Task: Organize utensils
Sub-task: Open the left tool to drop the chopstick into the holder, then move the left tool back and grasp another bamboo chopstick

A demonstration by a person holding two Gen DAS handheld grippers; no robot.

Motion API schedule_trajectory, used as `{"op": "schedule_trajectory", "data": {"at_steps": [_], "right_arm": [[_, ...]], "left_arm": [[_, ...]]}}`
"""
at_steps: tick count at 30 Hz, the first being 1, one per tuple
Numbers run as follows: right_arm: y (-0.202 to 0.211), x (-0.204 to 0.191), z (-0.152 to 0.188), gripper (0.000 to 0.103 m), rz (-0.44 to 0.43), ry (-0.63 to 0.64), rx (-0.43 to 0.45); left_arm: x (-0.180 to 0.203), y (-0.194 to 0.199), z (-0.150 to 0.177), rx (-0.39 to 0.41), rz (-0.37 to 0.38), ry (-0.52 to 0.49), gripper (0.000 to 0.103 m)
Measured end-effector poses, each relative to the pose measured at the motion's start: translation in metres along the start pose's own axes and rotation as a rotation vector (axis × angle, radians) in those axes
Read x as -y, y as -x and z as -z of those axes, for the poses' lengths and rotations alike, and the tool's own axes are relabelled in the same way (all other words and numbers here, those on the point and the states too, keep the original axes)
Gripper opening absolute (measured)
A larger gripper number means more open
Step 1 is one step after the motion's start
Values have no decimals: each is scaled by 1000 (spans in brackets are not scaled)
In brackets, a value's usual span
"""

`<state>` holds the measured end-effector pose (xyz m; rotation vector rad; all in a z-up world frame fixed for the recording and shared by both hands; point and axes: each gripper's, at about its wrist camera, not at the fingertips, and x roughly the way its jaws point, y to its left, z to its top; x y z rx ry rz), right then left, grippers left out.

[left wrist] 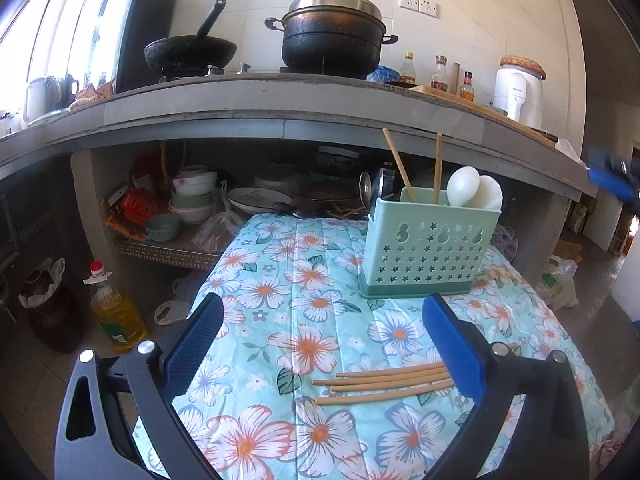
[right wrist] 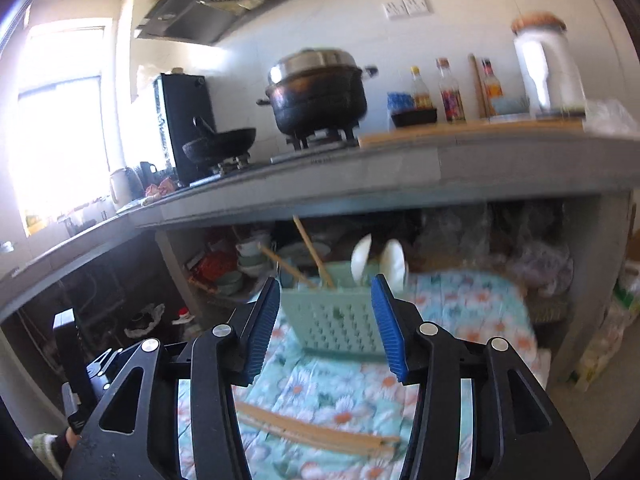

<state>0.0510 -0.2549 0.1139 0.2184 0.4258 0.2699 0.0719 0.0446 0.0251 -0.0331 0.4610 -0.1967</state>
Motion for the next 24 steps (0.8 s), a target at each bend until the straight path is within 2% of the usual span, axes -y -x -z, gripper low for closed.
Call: {"op": "schedule_trajectory", "data": {"at_steps": [4, 6, 8, 11, 14, 16, 18, 21, 24], "right_arm": [[-26, 18, 66, 46, 70, -128, -271], [-37, 27, 95, 46, 94, -190, -383], [-42, 36, 115, 46, 109, -245, -453], [-41, 46, 130, 46, 132, -300, -485], [-34, 50, 132, 46, 133, -315, -468], [-31, 55, 132, 46, 129, -326, -455], [-29, 61, 130, 46, 120, -345, -452], [-30, 67, 130, 46, 114, -356, -460], [-29, 68, 130, 46, 109, -347, -464]], "left_arm": [[12, -9, 9, -56, 13, -61, 97], [22, -16, 15, -91, 35, -125, 97], [34, -19, 22, -105, 64, -204, 97], [57, -21, 32, -98, 104, -358, 95], [82, -24, 49, -102, 127, -528, 82], [99, -31, 63, -130, 137, -640, 66], [110, -36, 75, -136, 140, -732, 57], [127, -41, 93, -116, 137, -890, 50], [136, -49, 104, -113, 118, -990, 41]]}}
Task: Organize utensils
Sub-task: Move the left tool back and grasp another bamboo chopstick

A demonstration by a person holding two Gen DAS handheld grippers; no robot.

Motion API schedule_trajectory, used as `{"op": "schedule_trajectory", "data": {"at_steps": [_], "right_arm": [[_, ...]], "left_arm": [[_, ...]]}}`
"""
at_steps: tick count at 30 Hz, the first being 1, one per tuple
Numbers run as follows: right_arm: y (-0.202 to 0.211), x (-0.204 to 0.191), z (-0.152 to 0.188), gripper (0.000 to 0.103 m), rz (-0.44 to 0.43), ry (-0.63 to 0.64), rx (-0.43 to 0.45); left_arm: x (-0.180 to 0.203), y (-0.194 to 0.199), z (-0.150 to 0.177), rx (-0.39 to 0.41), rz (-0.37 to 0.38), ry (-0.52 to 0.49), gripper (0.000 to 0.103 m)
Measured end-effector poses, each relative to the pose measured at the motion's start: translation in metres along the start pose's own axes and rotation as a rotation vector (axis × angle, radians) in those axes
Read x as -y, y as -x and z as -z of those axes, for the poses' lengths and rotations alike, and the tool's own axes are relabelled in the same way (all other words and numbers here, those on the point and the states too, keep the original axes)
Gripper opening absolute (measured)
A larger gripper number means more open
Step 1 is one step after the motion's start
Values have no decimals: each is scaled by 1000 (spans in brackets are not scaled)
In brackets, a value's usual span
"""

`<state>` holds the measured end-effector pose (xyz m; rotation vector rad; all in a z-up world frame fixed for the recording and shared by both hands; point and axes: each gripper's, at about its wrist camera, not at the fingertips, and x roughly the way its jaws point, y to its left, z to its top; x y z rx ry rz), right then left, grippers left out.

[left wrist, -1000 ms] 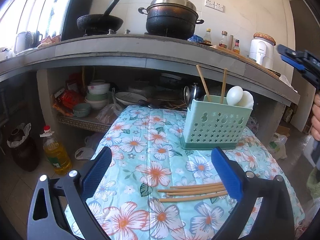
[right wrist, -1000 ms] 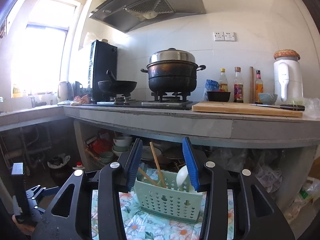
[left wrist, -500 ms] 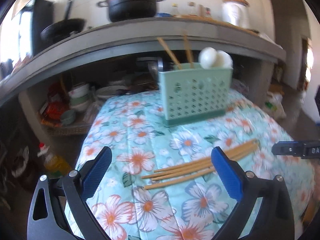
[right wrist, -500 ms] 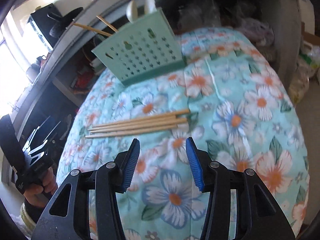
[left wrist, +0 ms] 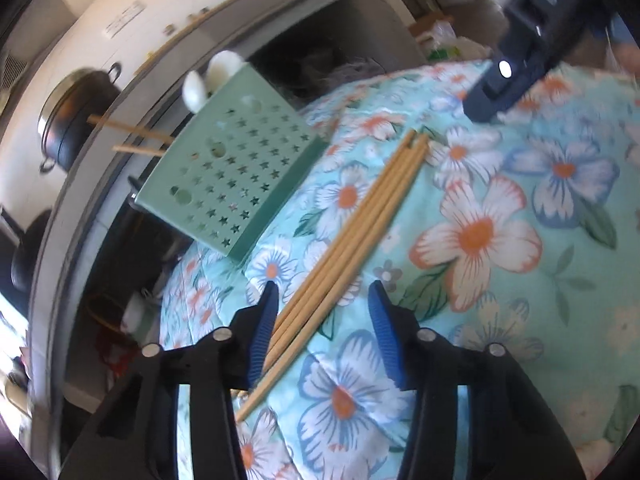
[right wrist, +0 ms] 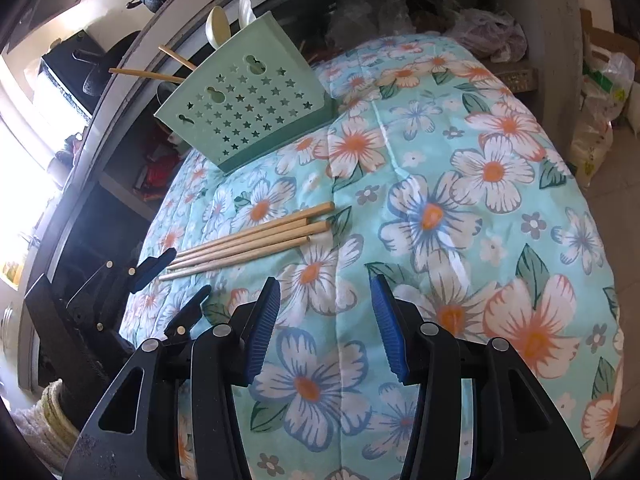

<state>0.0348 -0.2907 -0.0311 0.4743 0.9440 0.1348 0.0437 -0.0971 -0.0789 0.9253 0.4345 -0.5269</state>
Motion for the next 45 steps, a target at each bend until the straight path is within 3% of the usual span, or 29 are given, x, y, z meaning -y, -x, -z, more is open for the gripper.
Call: {"op": "schedule_trajectory", "data": {"at_steps": [9, 19, 24, 32, 38, 45], "right_arm": [[-4, 6, 4, 46, -24, -19, -7], [2, 9, 2, 46, -28, -25, 11], [5, 9, 2, 46, -35, -33, 23], [8, 7, 1, 46, -59, -52, 28], [8, 13, 3, 46, -79, -84, 25], [7, 25, 3, 46, -92, -126, 14]], "left_arm": [[8, -24, -6, -42, 26, -126, 14], [19, 2, -3, -42, 17, -177, 10], [10, 17, 3, -118, 125, -70, 13], [-14, 29, -7, -83, 301, 174, 22], [1, 6, -37, -77, 349, 191, 22], [13, -24, -53, -129, 370, 218, 18]]}}
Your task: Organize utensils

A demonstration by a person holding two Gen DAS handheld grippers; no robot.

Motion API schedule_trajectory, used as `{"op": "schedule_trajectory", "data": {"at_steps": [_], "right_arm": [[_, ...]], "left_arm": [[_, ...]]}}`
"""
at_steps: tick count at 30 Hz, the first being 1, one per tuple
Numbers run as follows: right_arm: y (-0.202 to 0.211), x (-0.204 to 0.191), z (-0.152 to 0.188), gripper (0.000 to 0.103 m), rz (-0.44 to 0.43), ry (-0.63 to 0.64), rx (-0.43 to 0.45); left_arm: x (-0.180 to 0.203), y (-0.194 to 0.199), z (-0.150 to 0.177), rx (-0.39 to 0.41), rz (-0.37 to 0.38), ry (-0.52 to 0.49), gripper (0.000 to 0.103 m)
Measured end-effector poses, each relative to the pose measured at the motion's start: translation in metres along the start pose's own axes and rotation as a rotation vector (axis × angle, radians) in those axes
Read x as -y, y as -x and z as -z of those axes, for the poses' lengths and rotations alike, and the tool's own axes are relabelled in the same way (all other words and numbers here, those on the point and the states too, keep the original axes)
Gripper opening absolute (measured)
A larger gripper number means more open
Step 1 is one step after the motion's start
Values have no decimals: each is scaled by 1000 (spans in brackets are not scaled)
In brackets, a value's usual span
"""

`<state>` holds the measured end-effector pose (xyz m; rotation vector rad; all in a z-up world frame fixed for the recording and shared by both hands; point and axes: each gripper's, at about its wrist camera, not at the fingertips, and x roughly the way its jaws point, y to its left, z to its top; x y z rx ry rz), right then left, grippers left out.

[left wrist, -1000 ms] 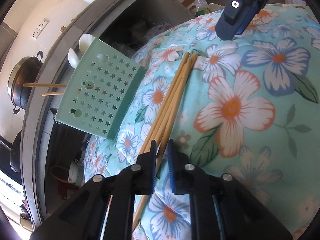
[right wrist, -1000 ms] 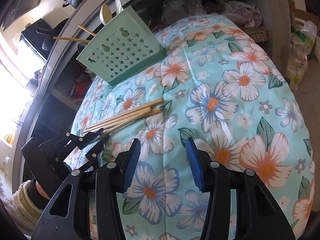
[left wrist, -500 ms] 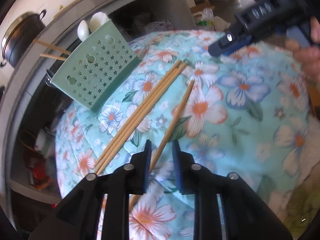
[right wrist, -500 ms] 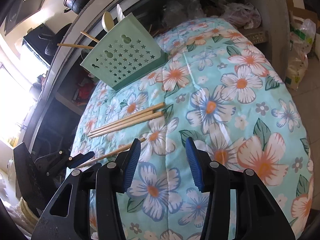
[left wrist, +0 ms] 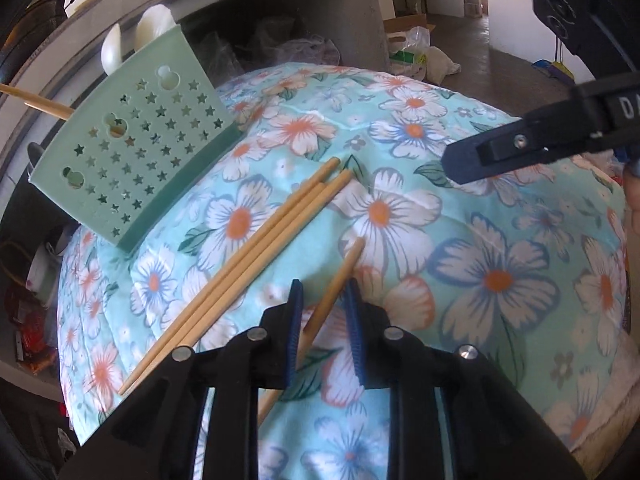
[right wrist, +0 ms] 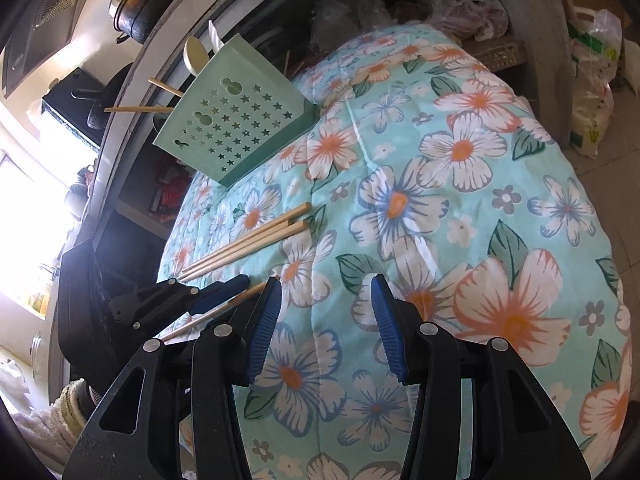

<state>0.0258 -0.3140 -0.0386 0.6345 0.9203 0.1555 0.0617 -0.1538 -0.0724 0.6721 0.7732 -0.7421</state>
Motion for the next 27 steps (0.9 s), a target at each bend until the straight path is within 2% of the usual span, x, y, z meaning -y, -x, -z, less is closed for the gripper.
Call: {"op": "schedule_trajectory", "data": {"at_steps": [3, 6, 7, 13, 17, 23, 27], "right_arm": [[0, 4, -1, 46, -13, -18, -2], [1, 5, -3, 46, -25, -31, -1], [1, 4, -4, 46, -35, -36, 1], [0, -5, -11, 43, -116, -68, 6], [-12, -14, -14, 40, -175, -112, -13], [-42, -14, -20, 36, -185, -222, -53], [-64, -5, -25, 34, -152, -316, -57]], "left_arm": [[-3, 0, -4, -2, 0, 16, 16], [-11, 7, -7, 6, -18, 58, 6], [-17, 11, -7, 11, -14, 83, 6], [-65, 45, -7, 77, 48, 343, 5], [-98, 55, 14, 128, 90, 571, 5], [-126, 48, 58, 144, 102, 870, 5], [-131, 42, 79, 150, 91, 962, 5]]}}
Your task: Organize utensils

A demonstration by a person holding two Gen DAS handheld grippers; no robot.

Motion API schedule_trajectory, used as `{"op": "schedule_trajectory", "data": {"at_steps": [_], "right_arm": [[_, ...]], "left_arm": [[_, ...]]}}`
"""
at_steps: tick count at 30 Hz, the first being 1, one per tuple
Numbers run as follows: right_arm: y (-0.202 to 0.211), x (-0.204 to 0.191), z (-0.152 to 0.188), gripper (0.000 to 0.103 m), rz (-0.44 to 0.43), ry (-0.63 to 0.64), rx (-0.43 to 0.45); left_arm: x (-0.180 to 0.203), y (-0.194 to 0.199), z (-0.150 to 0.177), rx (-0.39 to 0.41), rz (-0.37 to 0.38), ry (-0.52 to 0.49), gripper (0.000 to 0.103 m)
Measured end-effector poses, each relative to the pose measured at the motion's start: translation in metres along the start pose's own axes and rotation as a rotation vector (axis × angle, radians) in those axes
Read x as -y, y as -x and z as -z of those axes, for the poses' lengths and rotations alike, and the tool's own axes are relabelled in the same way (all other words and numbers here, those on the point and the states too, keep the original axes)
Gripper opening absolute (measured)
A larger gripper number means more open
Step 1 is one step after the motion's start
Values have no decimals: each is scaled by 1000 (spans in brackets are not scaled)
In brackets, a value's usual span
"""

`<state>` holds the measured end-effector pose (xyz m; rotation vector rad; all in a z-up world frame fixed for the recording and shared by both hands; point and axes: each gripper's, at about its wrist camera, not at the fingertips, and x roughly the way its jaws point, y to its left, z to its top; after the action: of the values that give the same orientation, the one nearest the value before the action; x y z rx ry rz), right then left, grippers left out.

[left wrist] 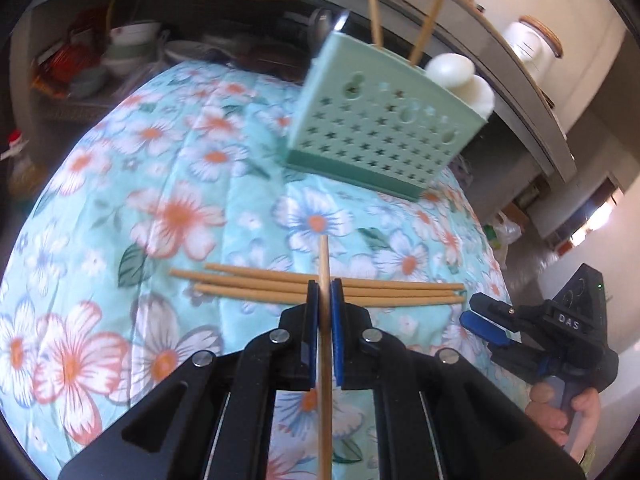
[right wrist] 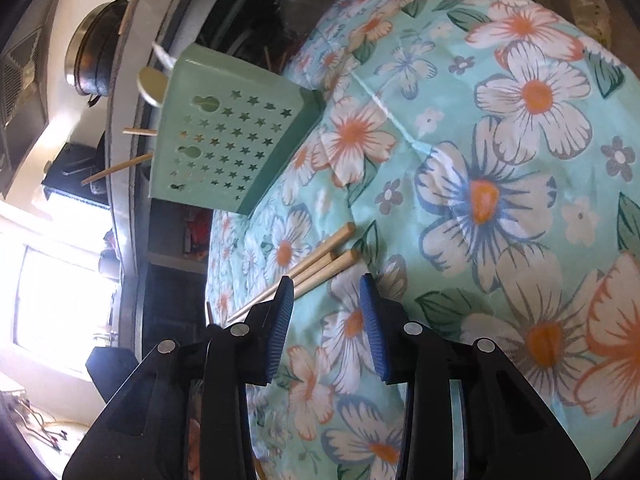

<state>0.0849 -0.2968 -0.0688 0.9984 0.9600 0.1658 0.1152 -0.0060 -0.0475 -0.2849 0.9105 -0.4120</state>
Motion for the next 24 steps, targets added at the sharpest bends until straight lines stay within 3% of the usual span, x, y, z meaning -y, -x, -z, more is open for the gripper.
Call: {"op": "schedule_trajectory", "data": {"at_steps": [4, 11, 15, 21, 24], "right_arm": [[-8, 12, -6, 22, -6, -88, 24], [-11, 21, -11, 19, -28, -184, 62], [-10, 24, -12, 9, -14, -189, 82], [18, 29, -2, 9, -14, -186, 138], [22, 33, 7, 12, -46, -210, 119]], "left_arm": [[-12, -2, 6, 10, -5, 42, 6], [-24, -10, 20, -3, -8, 82, 6], [-25, -9, 22, 5, -12, 79, 6], [-28, -7, 23, 8, -18, 90, 6], [-28, -8, 25, 10, -20, 89, 6]]}}
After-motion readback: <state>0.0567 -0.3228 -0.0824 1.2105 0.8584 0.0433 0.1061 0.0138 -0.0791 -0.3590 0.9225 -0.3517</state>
